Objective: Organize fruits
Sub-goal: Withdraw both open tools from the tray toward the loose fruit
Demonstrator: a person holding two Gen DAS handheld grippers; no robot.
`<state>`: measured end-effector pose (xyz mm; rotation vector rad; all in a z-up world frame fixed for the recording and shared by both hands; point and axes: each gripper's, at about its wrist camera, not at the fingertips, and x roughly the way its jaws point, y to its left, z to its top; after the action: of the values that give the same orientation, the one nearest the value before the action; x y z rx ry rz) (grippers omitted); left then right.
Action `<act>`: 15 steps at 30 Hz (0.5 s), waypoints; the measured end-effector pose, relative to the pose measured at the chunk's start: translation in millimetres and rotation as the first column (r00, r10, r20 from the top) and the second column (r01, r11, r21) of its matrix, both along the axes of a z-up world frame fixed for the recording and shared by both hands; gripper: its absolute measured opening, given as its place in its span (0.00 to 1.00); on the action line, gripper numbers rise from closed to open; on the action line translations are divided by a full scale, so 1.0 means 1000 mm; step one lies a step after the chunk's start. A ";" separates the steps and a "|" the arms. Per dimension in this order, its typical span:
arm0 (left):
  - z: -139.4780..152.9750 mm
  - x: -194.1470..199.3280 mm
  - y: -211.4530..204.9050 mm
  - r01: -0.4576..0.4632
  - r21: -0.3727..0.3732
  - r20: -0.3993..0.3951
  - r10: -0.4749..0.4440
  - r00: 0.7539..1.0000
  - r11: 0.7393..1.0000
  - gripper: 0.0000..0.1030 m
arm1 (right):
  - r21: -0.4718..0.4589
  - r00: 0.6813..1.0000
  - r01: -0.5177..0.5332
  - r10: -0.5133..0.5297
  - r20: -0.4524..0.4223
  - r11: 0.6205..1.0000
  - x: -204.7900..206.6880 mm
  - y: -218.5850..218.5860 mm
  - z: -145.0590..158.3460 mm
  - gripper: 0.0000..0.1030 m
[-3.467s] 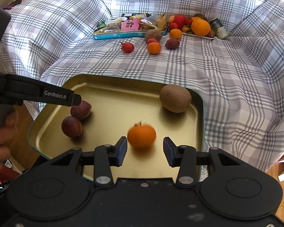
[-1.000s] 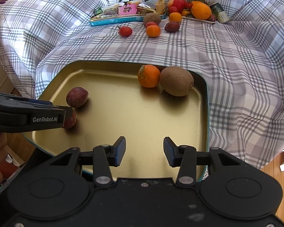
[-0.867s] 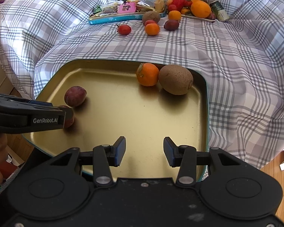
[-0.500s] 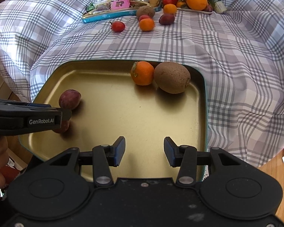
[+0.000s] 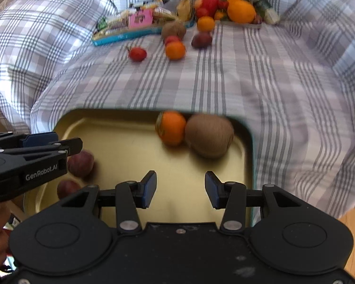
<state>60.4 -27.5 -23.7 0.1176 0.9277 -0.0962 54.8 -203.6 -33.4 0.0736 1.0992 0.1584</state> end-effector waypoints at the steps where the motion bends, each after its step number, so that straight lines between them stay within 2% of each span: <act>1: 0.002 0.006 0.002 -0.001 -0.013 0.003 0.001 1.000 1.000 0.46 | -0.004 1.000 -0.002 0.002 0.014 1.000 0.005 0.000 0.002 0.47; 5: 0.005 0.030 0.007 -0.012 -0.055 -0.001 0.012 1.000 0.998 0.46 | -0.010 0.998 0.000 0.000 0.057 1.000 0.026 -0.002 0.008 0.48; 15: 0.004 0.094 0.015 -0.019 -0.100 0.000 0.019 1.000 0.995 0.46 | -0.040 0.992 0.027 -0.022 0.121 0.999 0.086 -0.009 0.010 0.48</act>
<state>154.5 -12.5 -20.0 0.0158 0.9214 -0.1253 140.5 -213.1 -23.5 0.0398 0.9801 0.1159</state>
